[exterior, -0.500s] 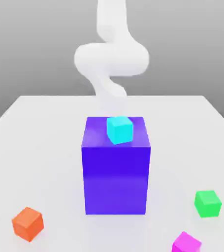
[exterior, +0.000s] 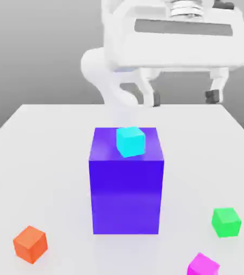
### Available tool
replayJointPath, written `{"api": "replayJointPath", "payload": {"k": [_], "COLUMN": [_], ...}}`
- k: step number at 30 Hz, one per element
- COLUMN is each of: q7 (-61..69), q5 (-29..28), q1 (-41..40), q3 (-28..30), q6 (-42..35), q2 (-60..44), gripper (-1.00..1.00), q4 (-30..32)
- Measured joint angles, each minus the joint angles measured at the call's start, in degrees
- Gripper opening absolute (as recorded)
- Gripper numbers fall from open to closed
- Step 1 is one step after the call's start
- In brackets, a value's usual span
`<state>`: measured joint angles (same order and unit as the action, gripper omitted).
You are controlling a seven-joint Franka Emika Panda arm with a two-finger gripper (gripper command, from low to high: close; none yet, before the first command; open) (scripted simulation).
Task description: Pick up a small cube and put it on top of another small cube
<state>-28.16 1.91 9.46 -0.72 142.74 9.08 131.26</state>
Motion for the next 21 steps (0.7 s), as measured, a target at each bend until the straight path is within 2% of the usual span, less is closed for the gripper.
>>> {"api": "replayJointPath", "payload": {"k": [13,18,19,21], "q7": [9.42,9.63,9.54,9.53], "q5": [-3.68,-5.23,-5.38,-5.38], "q1": [4.65,5.82,5.94,5.94], "q3": [-2.64,-1.99,-1.85,-1.85], "q6": [8.12,14.79,15.87,15.87], "q2": [-27.0,-37.38,-38.79,-38.79], "gripper": [0.0,0.0,-1.0,-1.0], "q4": [-0.36,-2.03,-2.33,-2.33]}}
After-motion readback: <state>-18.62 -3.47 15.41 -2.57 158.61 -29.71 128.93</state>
